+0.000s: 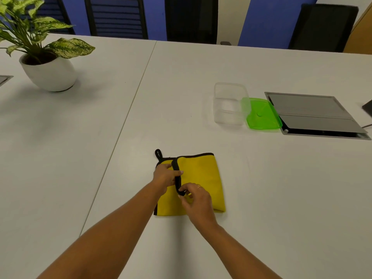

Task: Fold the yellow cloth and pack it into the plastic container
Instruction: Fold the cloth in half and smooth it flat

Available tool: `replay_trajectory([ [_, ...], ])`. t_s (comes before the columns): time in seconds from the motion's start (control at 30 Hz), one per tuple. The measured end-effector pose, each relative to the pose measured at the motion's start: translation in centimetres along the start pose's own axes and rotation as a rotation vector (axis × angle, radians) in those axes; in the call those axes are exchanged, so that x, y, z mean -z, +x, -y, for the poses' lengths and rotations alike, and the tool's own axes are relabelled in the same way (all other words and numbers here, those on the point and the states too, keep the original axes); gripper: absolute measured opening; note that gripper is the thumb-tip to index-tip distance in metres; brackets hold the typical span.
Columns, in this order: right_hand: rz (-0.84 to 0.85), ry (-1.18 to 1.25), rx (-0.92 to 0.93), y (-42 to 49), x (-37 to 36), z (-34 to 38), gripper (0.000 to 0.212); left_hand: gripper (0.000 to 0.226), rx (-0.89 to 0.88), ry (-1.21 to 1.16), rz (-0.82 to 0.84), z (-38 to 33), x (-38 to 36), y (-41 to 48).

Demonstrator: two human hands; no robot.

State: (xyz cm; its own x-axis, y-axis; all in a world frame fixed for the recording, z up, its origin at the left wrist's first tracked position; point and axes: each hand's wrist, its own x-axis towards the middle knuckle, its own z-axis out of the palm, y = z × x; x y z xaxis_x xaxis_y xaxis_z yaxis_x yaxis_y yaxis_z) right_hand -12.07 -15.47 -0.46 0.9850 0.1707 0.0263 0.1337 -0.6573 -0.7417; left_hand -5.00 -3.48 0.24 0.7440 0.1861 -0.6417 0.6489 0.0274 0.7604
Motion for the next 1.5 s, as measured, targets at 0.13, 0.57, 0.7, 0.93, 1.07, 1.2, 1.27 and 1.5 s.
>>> replay_trajectory([
  [0.13, 0.028, 0.005, 0.050, 0.1, -0.7, -0.3, 0.021, 0.065, -0.027, -0.011, 0.004, 0.0, 0.9, 0.7],
  [0.57, 0.286, -0.253, 0.128, -0.4, -2.8, -2.9, 0.022, 0.058, -0.038, 0.033, -0.121, 3.2, 4.5, 1.3],
  [0.7, 0.310, -0.271, 0.166, -0.6, -3.2, -3.0, 0.025, 0.051, -0.057, 0.173, -0.221, 4.2, 4.5, 1.4],
  [0.93, 0.303, -0.223, 0.196, -0.8, -3.8, -2.8, 0.024, 0.037, -0.055, 0.336, -0.268, 4.8, 5.1, 1.9],
  [1.07, 0.300, -0.214, 0.192, -0.5, -4.1, -2.5, 0.025, 0.036, -0.059, 0.389, -0.266, 5.0, 5.4, 2.3],
  [1.2, 0.354, -0.273, 0.188, -0.4, -4.3, -2.8, 0.027, 0.036, -0.098, 0.483, -0.275, 5.1, 5.4, 2.5],
  [1.27, 0.375, -0.293, 0.182, -0.3, -4.4, -3.1, 0.028, 0.038, -0.138, 0.518, -0.279, 5.2, 5.4, 2.5],
  [1.5, 0.407, -0.285, 0.161, -0.3, -4.7, -3.7, 0.031, 0.038, -0.319, 0.661, -0.310, 6.2, 5.3, 2.6],
])
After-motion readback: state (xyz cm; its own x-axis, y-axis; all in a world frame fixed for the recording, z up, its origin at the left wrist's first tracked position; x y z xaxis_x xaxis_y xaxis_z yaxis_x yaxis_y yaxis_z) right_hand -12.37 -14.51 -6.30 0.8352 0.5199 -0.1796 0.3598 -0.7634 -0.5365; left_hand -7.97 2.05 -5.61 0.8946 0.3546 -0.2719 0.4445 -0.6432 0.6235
